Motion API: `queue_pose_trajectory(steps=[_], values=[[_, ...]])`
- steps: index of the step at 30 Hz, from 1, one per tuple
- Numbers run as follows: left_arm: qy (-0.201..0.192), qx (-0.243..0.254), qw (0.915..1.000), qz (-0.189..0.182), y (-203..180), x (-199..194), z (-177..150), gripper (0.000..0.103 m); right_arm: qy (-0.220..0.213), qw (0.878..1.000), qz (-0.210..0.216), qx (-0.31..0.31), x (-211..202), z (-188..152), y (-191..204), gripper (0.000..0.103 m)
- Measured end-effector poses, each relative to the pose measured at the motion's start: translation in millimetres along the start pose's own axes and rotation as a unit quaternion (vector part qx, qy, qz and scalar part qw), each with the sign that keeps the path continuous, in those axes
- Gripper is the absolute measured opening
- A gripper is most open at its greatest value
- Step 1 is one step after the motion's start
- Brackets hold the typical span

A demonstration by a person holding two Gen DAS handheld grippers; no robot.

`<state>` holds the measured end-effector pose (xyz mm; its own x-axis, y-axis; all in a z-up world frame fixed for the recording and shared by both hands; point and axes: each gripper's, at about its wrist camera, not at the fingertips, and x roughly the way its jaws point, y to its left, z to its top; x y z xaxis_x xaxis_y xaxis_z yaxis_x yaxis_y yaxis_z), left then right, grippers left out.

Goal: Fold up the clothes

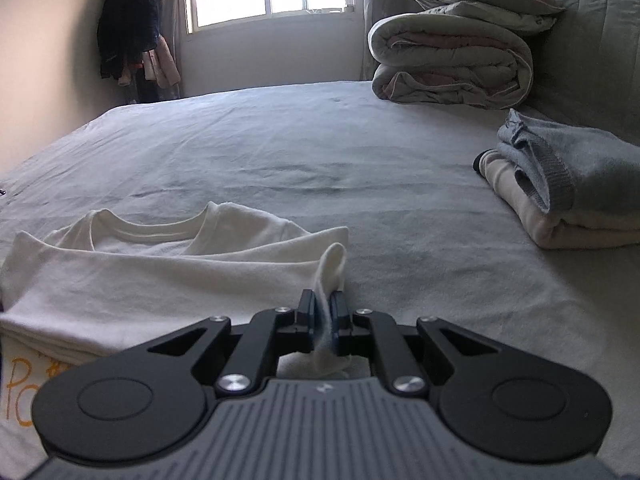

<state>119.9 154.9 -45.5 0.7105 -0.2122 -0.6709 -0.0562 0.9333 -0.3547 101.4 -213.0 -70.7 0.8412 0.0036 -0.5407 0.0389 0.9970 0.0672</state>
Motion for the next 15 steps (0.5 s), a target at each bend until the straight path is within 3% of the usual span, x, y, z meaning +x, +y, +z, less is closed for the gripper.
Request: queue_pose_trajectory(steps=[6,9,13,15], values=[[0.088,0.042,0.9952,-0.013,-3.5,-8.9,3.9,0.003,0.005,1.000,0.012,0.012,-1.2,1.6,-4.6,0.023],[0.065,0.026,0.9974,-0.020,3.0,-18.1,16.7,0.011,0.002,1.000,0.016,0.017,-2.9,3.9,-7.9,0.040],[0.027,-0.036,0.9985,-0.033,17.3,-20.8,35.8,0.046,-0.008,0.999,0.027,0.037,-6.0,10.2,-14.2,0.040],[0.019,-0.059,0.9977,-0.027,23.0,-6.0,47.9,0.047,-0.023,0.998,0.035,0.044,-11.7,15.4,-15.4,0.040]])
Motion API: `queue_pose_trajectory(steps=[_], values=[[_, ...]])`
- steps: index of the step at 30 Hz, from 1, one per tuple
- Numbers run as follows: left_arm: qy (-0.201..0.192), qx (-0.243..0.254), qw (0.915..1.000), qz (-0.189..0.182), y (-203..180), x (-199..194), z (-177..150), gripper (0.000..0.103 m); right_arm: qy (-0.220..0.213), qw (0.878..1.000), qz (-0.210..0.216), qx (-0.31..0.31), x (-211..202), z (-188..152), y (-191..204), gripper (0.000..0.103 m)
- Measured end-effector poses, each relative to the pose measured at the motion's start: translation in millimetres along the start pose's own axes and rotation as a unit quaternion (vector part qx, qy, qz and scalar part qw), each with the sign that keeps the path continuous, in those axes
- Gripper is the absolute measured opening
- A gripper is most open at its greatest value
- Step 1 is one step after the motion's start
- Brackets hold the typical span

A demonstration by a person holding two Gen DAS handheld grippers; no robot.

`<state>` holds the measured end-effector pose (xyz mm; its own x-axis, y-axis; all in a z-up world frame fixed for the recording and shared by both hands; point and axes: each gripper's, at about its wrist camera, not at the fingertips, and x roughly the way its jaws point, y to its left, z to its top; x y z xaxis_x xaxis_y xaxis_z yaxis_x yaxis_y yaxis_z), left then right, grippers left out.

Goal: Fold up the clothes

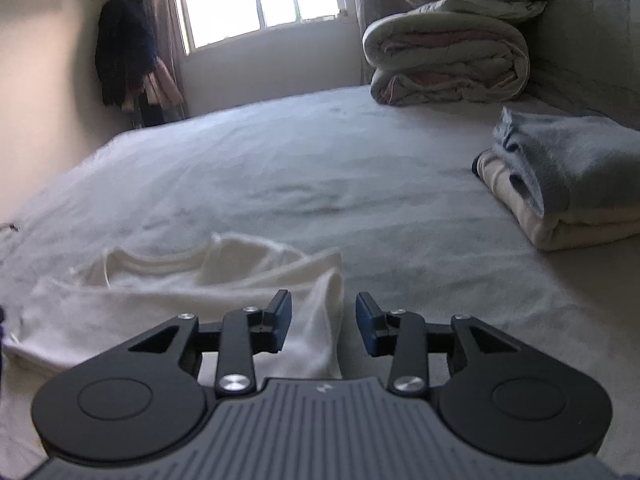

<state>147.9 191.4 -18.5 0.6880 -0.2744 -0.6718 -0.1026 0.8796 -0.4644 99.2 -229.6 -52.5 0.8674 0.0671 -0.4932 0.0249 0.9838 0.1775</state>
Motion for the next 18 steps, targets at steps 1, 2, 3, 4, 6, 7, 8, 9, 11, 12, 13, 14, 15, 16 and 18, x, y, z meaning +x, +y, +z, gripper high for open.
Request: queue_pose_trajectory(steps=[1,2,3,4,6,7,8,9,11,12,13,14,15,16,18], values=[[0.003,-0.016,0.9999,0.002,4.9,9.8,6.2,0.047,-0.009,1.000,0.006,0.002,-3.4,2.7,0.6,0.040],[0.007,-0.031,0.9995,-0.002,9.3,18.9,11.6,0.047,-0.016,1.000,0.016,0.000,-7.0,5.0,2.9,0.040],[0.011,-0.046,0.9989,-0.006,13.9,27.5,16.7,0.047,-0.021,0.999,0.035,-0.005,-11.2,7.5,7.8,0.040],[0.011,-0.060,0.9981,-0.015,18.7,33.9,20.5,0.046,-0.021,0.998,0.057,-0.016,-14.0,8.3,15.9,0.040],[0.008,-0.087,0.9953,-0.043,28.3,44.5,25.0,0.045,-0.021,0.994,0.102,-0.038,-19.6,9.9,32.2,0.040],[0.008,-0.097,0.9936,-0.058,32.9,49.2,26.2,0.045,-0.020,0.991,0.124,-0.051,-22.2,10.1,41.3,0.040],[0.006,-0.102,0.9922,-0.071,36.5,52.8,26.5,0.044,-0.015,0.987,0.146,-0.072,-24.2,7.7,55.4,0.040],[0.005,-0.108,0.9906,-0.084,40.2,56.5,26.8,0.042,-0.010,0.981,0.169,-0.096,-26.2,3.7,71.3,0.041],[0.004,-0.115,0.9879,-0.103,46.5,62.4,26.9,0.036,0.000,0.968,0.211,-0.137,-28.7,-7.0,103.5,0.041],[0.004,-0.118,0.9870,-0.109,49.8,64.9,27.1,0.031,0.006,0.961,0.229,-0.153,-28.7,-12.7,118.1,0.041],[0.005,-0.119,0.9863,-0.115,52.4,67.3,27.4,0.027,0.011,0.954,0.246,-0.171,-28.2,-18.5,133.7,0.041],[0.006,-0.114,0.9864,-0.118,52.6,69.3,28.0,0.027,0.011,0.947,0.257,-0.191,-27.3,-24.1,150.9,0.041],[0.006,-0.109,0.9866,-0.121,52.4,71.0,28.5,0.025,0.011,0.940,0.268,-0.211,-26.3,-29.3,167.2,0.041],[0.007,-0.101,0.9874,-0.121,51.2,71.7,29.0,0.022,0.007,0.935,0.272,-0.228,-25.1,-33.1,180.1,0.041],[0.010,-0.084,0.9891,-0.121,48.6,76.8,31.9,0.017,0.002,0.924,0.276,-0.263,-19.9,-39.8,206.8,0.041]])
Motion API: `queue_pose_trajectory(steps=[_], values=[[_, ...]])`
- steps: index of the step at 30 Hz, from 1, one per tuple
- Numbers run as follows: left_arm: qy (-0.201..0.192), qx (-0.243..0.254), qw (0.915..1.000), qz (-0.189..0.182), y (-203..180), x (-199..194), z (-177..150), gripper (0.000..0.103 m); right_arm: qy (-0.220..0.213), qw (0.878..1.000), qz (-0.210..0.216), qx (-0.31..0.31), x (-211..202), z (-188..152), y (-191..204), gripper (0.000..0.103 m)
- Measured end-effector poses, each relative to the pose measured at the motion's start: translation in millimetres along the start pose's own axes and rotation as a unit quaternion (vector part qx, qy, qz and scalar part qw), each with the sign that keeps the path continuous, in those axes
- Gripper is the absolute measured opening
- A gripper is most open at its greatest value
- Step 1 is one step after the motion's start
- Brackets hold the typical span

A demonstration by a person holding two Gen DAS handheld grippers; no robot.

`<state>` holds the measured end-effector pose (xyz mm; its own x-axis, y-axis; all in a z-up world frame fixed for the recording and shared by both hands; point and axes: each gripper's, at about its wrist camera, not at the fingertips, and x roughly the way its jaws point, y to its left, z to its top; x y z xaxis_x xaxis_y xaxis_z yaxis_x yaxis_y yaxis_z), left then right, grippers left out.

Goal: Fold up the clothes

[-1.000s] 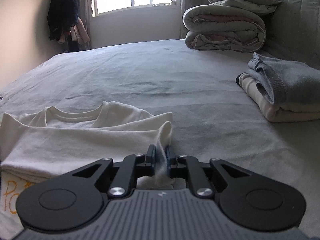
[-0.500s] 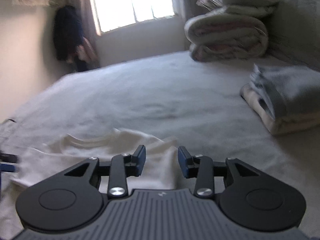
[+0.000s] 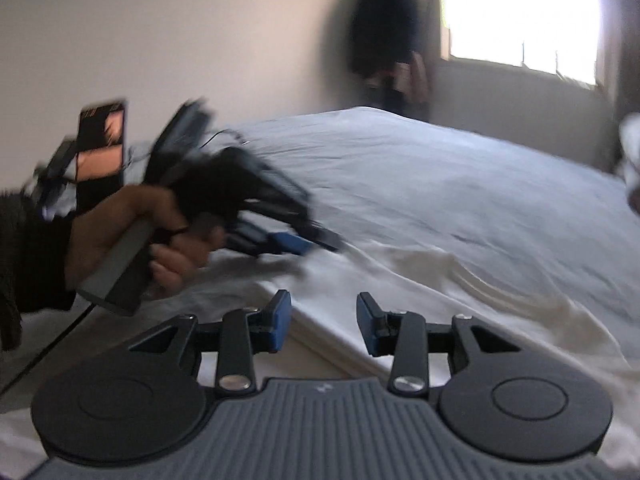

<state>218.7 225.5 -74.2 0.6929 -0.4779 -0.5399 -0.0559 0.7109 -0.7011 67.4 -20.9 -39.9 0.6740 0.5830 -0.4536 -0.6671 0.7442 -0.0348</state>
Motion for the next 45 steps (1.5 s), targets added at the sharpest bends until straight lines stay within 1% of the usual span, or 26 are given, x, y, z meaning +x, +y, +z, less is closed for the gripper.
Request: queue_pose_trajectory(steps=[2,4,5,6,7,9,10,12,13,15,16,17,19,22,23,25,27,31,33,34,35,37,40,41,42,45], values=[[0.005,0.014,0.9999,-0.001,-3.2,3.0,1.6,0.013,0.014,0.999,0.011,-0.033,19.2,4.0,12.0,0.041],[0.004,0.027,0.9996,-0.003,-5.9,2.9,2.8,0.010,0.025,0.997,0.003,-0.073,36.1,5.0,26.0,0.041],[0.003,0.033,0.9995,-0.004,-7.3,2.9,3.4,0.010,0.028,0.996,-0.009,-0.089,43.0,3.9,32.1,0.040],[0.003,0.039,0.9992,-0.005,-8.6,2.8,4.0,0.009,0.029,0.994,-0.020,-0.100,49.8,3.6,34.8,0.026],[0.002,0.045,0.9990,-0.006,-9.9,2.8,4.6,0.008,0.026,0.994,-0.024,-0.104,53.3,3.2,35.3,0.008],[-0.008,0.047,0.9987,-0.015,-11.1,0.4,5.4,0.008,0.015,0.995,-0.017,-0.102,50.7,0.9,35.1,0.007],[-0.014,0.048,0.9986,-0.017,-11.3,-0.3,5.4,0.008,0.008,0.994,-0.012,-0.105,47.7,-0.5,35.4,0.007],[-0.013,0.072,0.9973,0.013,-13.0,8.3,3.1,0.008,0.018,0.994,0.005,-0.109,46.8,-5.1,34.1,0.007],[-0.012,0.083,0.9961,0.026,-13.8,12.9,1.5,0.008,0.030,0.993,0.008,-0.111,49.5,-7.6,33.5,0.008],[-0.020,0.096,0.9948,0.029,-14.5,18.4,-3.2,0.008,0.044,0.992,0.005,-0.118,53.9,-8.6,34.6,0.011],[-0.023,0.095,0.9948,0.030,-14.9,15.9,-3.2,0.009,0.044,0.992,0.003,-0.118,52.8,-6.2,35.9,0.015],[-0.027,0.093,0.9948,0.031,-15.2,11.3,-2.9,0.010,0.043,0.993,0.004,-0.114,50.5,-3.3,35.6,0.016],[-0.041,0.097,0.9937,0.036,-17.0,-1.1,-3.6,0.014,0.040,0.994,0.008,-0.096,43.9,1.1,32.2,0.019],[-0.068,0.122,0.9894,0.037,-24.9,-23.0,-7.4,0.014,0.024,0.999,0.016,-0.043,24.6,2.7,14.1,0.029],[-0.073,0.133,0.9878,0.034,-28.1,-29.2,-8.9,0.014,0.019,0.999,0.011,-0.026,17.7,2.1,6.0,0.029],[-0.074,0.164,0.9835,0.015,-36.7,-36.4,-12.0,0.014,0.011,1.000,-0.006,0.008,5.3,0.2,-13.6,0.029],[-0.066,0.195,0.9785,0.000,-43.7,-38.3,-15.6,0.014,0.010,0.999,-0.033,0.032,-4.3,-2.9,-35.8,0.029],[-0.021,0.250,0.9678,-0.015,-54.2,-29.3,-29.8,0.014,0.023,0.992,-0.106,0.063,-24.8,-17.4,-85.6,0.029],[0.013,0.272,0.9623,-0.013,-53.8,-23.2,-36.7,0.014,0.033,0.985,-0.145,0.086,-36.0,-29.0,-111.8,0.029],[0.022,0.282,0.9591,-0.009,-52.3,-21.7,-40.1,0.014,0.038,0.981,-0.165,0.099,-41.8,-35.8,-125.4,0.029],[0.022,0.290,0.9566,-0.001,-49.3,-22.7,-43.2,0.014,0.045,0.975,-0.184,0.113,-47.3,-43.0,-138.8,0.029],[0.022,0.303,0.9526,0.013,-44.0,-25.1,-48.6,0.004,0.070,0.964,-0.214,0.139,-55.0,-62.0,-161.0,0.028],[0.017,0.269,0.9627,0.022,-46.8,-34.7,-46.5,0.005,0.056,0.956,-0.225,0.178,-76.5,-76.2,-171.7,0.027],[0.014,0.272,0.9618,0.024,-52.3,-38.4,-48.1,0.007,0.053,0.954,-0.226,0.191,-82.1,-74.9,-172.3,0.029],[0.013,0.282,0.9590,0.025,-58.0,-41.5,-51.5,0.012,0.050,0.954,-0.224,0.194,-87.4,-72.9,-170.2,0.033],[0.020,0.304,0.9519,0.036,-67.8,-44.7,-66.4,0.020,0.049,0.958,-0.212,0.185,-94.4,-66.3,-157.9,0.033]])
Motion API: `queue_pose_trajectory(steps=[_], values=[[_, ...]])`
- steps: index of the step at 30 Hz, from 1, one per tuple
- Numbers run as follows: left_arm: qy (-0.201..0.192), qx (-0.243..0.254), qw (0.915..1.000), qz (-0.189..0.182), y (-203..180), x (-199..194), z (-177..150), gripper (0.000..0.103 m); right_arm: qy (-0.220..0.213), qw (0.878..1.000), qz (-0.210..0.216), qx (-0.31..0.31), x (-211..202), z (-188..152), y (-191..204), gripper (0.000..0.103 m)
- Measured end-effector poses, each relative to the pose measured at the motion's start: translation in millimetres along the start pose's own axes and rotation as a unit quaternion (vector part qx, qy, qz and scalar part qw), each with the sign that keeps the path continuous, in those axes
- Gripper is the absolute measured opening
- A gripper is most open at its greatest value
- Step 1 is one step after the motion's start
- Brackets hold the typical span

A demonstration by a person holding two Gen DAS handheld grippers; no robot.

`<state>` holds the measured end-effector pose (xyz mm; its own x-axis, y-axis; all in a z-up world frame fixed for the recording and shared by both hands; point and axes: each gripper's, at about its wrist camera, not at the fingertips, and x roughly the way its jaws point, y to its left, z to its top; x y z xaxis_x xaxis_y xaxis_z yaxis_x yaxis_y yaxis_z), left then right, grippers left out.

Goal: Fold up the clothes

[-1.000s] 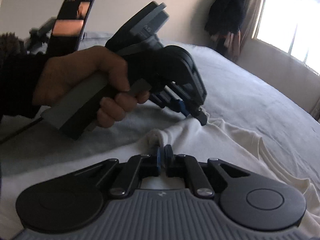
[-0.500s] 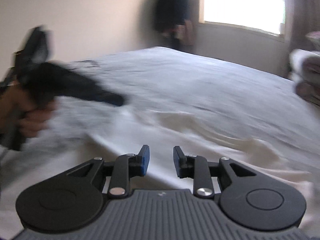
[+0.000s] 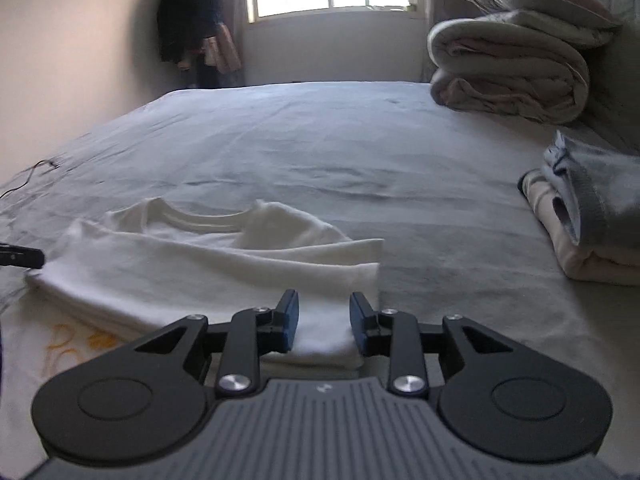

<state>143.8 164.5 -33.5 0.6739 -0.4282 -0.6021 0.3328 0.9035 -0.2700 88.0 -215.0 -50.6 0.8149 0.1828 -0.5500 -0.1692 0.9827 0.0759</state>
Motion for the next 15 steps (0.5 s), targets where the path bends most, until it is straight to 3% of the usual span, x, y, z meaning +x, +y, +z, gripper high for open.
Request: queue_pose_trajectory(steps=[3,5,7,8,9,11,15], values=[[0.023,-0.007,0.9992,0.031,-7.6,6.0,-10.1,0.019,0.043,0.999,-0.016,-0.002,4.8,-6.0,1.6,0.034],[0.020,-0.031,0.9985,0.041,-15.7,-3.3,-8.0,0.021,0.040,0.999,-0.027,0.006,-3.9,-3.6,1.0,0.035],[0.020,-0.043,0.9979,0.045,-25.5,-14.6,-6.9,0.038,0.033,0.999,-0.015,0.026,-19.2,-0.8,-0.8,0.039],[0.023,-0.043,0.9977,0.046,-31.0,-20.5,-6.9,0.042,0.030,0.999,-0.006,0.036,-27.0,0.1,-1.8,0.043],[0.033,-0.040,0.9974,0.050,-36.4,-25.2,-7.9,0.044,0.032,0.999,-0.004,0.041,-34.7,1.0,-1.4,0.052],[0.049,-0.035,0.9963,0.062,-45.6,-34.7,-11.7,0.044,0.045,0.998,-0.014,0.044,-45.4,2.5,0.0,0.057],[0.071,-0.042,0.9927,0.087,-57.3,-53.9,-24.5,0.052,0.072,0.996,-0.030,0.047,-61.7,1.5,3.7,0.061]])
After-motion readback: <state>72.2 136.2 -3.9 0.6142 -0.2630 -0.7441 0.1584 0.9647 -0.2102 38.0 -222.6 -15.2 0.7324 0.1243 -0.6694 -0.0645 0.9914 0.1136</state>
